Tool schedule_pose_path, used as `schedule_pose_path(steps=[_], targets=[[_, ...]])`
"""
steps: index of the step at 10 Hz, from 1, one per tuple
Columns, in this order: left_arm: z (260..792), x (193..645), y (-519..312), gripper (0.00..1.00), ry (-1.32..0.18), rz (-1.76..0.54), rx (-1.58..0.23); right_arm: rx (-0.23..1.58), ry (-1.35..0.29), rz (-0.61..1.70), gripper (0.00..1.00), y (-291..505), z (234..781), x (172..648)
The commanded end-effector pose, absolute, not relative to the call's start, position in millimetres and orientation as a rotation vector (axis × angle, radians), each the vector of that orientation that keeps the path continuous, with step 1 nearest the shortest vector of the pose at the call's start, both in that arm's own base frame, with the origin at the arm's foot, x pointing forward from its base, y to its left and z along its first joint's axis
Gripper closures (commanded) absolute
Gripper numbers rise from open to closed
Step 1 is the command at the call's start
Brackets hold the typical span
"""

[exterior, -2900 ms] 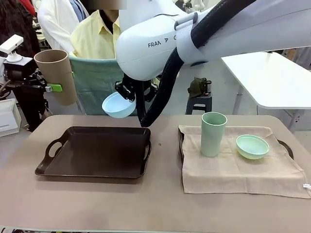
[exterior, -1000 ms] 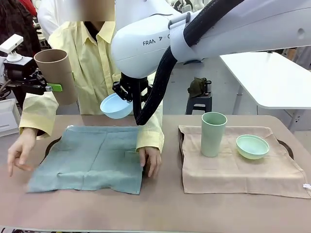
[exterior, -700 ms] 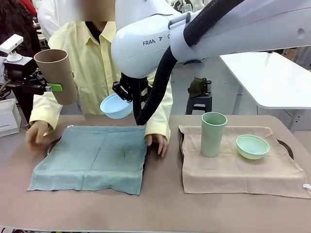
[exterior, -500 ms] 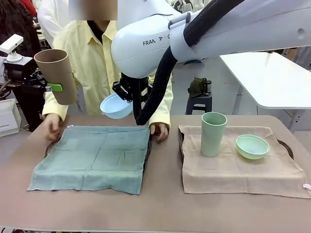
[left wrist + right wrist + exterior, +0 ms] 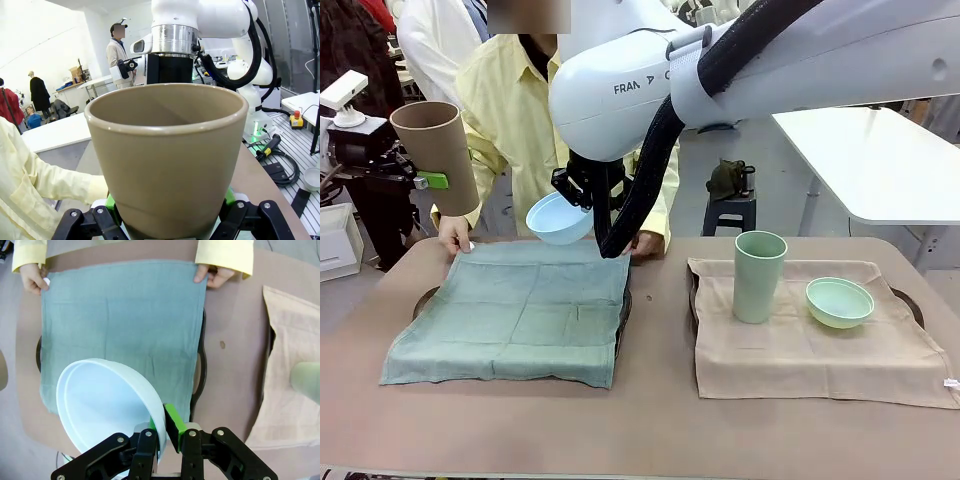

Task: Set up a tray with a mat and arrange the tableware.
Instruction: Place the Picnic Bowl and Reusable plastic cup back onto the Handle tray in front of the human's position.

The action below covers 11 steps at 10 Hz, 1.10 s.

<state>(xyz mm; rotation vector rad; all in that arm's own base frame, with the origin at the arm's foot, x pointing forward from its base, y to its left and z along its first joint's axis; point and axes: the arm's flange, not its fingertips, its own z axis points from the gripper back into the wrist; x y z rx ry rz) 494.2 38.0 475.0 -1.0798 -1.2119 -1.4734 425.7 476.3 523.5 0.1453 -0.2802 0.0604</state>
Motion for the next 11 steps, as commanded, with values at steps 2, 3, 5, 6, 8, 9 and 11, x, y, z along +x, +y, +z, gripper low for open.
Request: schedule_pose_path(steps=[2, 3, 5, 6, 8, 9, 11], targets=[[478.1, 493.6, 37.6, 0.65, -1.229, -1.489, -1.072, 0.131, -0.284, 0.061, 0.93, 477.4, 524.8, 425.6], [478.1, 493.6, 37.6, 0.65, -1.229, -1.489, -1.072, 0.131, -0.284, 0.061, 0.93, 477.4, 524.8, 425.6], [478.1, 493.6, 37.6, 0.65, -1.229, -1.489, -1.072, 0.131, -0.284, 0.061, 0.93, 477.4, 524.8, 425.6], [478.1, 493.6, 37.6, 0.65, -1.229, -1.489, -1.072, 0.131, -0.284, 0.061, 0.93, 477.4, 524.8, 425.6], [478.1, 493.6, 37.6, 0.65, -1.229, -1.489, -1.072, 0.131, -0.284, 0.061, 0.93, 477.4, 524.8, 425.6], [478.1, 493.6, 37.6, 0.65, -1.229, -1.489, -1.072, 0.145, -0.28, 0.06, 0.93, 476.3, 523.5, 425.7], [449.8, 503.1, 43.1, 0.15, -1.235, -1.466, -1.096, 0.278, -0.219, 0.178, 0.93, 468.7, 481.4, 459.7]])
